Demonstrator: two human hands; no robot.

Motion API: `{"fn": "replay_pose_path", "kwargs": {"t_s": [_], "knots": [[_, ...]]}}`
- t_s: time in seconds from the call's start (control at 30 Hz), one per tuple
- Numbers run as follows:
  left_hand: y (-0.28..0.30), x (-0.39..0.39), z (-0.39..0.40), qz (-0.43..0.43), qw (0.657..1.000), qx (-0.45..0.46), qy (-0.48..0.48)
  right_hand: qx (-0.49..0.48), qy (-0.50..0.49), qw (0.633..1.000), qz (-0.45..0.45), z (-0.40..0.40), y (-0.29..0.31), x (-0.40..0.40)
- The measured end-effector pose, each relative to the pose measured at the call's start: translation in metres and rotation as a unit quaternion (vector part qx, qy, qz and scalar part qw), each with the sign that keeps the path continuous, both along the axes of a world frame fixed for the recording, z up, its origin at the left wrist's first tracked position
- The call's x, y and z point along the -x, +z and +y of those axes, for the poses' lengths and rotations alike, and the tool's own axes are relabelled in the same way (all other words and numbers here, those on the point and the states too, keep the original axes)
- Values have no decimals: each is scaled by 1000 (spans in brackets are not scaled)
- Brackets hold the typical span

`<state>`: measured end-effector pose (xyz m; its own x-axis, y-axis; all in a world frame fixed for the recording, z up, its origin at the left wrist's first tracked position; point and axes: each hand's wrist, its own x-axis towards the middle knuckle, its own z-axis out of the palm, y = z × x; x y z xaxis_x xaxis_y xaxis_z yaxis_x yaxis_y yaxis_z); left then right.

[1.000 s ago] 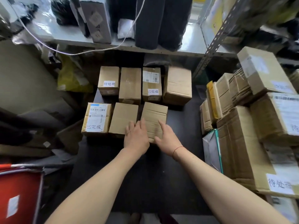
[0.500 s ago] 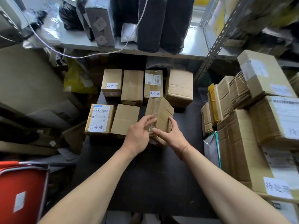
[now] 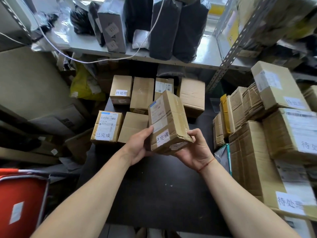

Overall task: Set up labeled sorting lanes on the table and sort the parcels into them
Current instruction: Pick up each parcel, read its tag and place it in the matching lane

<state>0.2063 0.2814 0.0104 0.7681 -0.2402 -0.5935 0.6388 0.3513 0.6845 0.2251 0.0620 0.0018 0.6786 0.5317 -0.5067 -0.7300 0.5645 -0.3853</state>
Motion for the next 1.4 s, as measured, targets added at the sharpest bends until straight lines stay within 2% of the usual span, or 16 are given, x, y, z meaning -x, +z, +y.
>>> {"fn": "replay_pose_path", "kwargs": {"t_s": [0.13,0.23,0.33,0.4,0.5,0.63,0.83,1.13,1.4], "knots": [[8,1,-1,-18,999,28,25,29,-26,999,-14,0,3,6],[16,0,4,-39,998,-9,55,133,-52,988,-63,3,3,10],[18,-1,10,-45,993,-63,85,310,-45,942,-121,4,4,11],[19,-1,11,-49,988,-110,97,387,-23,904,-180,6,9,12],[24,2,11,-60,982,-169,57,387,-1,899,-206,7,16,13],[38,5,14,-49,982,-179,-26,395,-3,897,-198,5,19,20],[57,18,16,-89,972,-216,-4,393,-8,899,-193,8,42,37],[89,31,6,-126,956,-262,-31,436,5,876,-207,1,82,60],[127,61,-31,-145,939,-313,-5,432,40,856,-282,-31,121,79]]}}
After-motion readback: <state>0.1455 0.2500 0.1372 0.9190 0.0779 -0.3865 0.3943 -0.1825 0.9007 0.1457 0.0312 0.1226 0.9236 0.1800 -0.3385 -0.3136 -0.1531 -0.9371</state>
